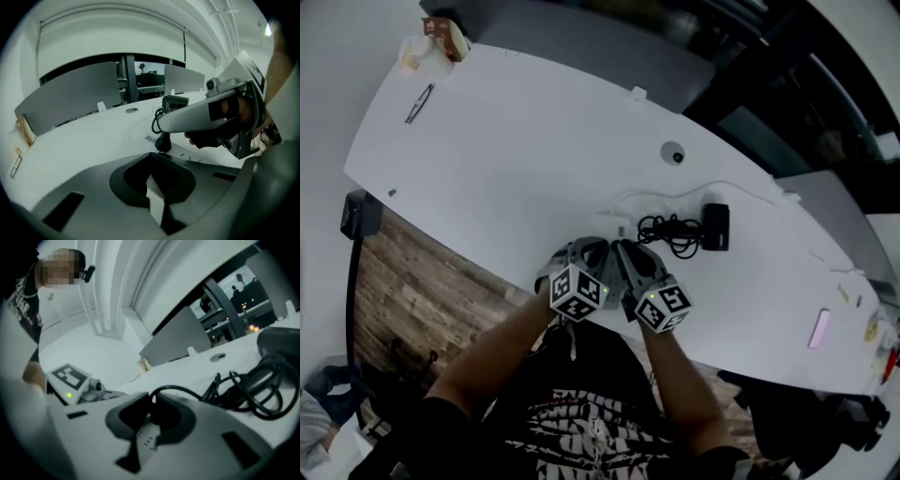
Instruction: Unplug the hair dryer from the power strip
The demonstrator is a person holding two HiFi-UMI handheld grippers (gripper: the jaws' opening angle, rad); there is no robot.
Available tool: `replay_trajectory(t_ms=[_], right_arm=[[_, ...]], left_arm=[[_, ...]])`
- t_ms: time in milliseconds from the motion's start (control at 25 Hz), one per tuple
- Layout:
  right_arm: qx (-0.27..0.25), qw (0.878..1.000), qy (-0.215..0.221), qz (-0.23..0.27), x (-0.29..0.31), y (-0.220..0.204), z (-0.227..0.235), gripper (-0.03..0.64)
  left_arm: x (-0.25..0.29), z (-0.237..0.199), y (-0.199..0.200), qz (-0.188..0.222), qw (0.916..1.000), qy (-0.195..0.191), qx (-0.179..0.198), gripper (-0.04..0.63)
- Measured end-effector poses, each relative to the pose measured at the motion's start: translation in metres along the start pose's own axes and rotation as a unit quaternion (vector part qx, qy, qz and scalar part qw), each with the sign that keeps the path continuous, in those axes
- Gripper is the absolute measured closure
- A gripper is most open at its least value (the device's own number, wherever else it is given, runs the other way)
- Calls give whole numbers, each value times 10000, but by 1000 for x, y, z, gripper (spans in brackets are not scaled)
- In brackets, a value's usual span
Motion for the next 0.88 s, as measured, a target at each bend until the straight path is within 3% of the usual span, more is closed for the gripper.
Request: replay_trajectory(t_ms=[160, 360, 480, 640, 760, 880], right_arm=[[152, 9982, 53, 576, -15, 23, 10, 551], [-71, 9982, -597, -88, -27, 7, 50, 549], [-18, 9934, -1040, -491, -43, -1, 54, 501], [-528, 9869, -1508, -216, -82, 11, 35, 474], [-1081, 9836, -1379, 434, -113, 45, 0, 476], [-1835, 9690, -1389, 897, -140, 81, -42, 504]], left_arm=[[4, -3, 1, -37, 9998, 84, 149, 572], [3, -10, -2, 58, 9997, -76, -233, 571], [-30, -16, 7, 712, 9958, 18, -575, 571], [-103, -19, 30, 1877, 9799, 351, -569, 571], [-157, -20, 47, 2590, 9624, 661, -481, 571], [-206, -18, 68, 3158, 9431, 879, -557, 572]])
Point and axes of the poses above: the fingertips, and each gripper's own axes: x forward along the fingers, z to its right, y out of its top, the point moved 7 cm from there along -x, backward along the fingers, and after that the axes turned 7 degrees about -y, right-handed, at the moved point
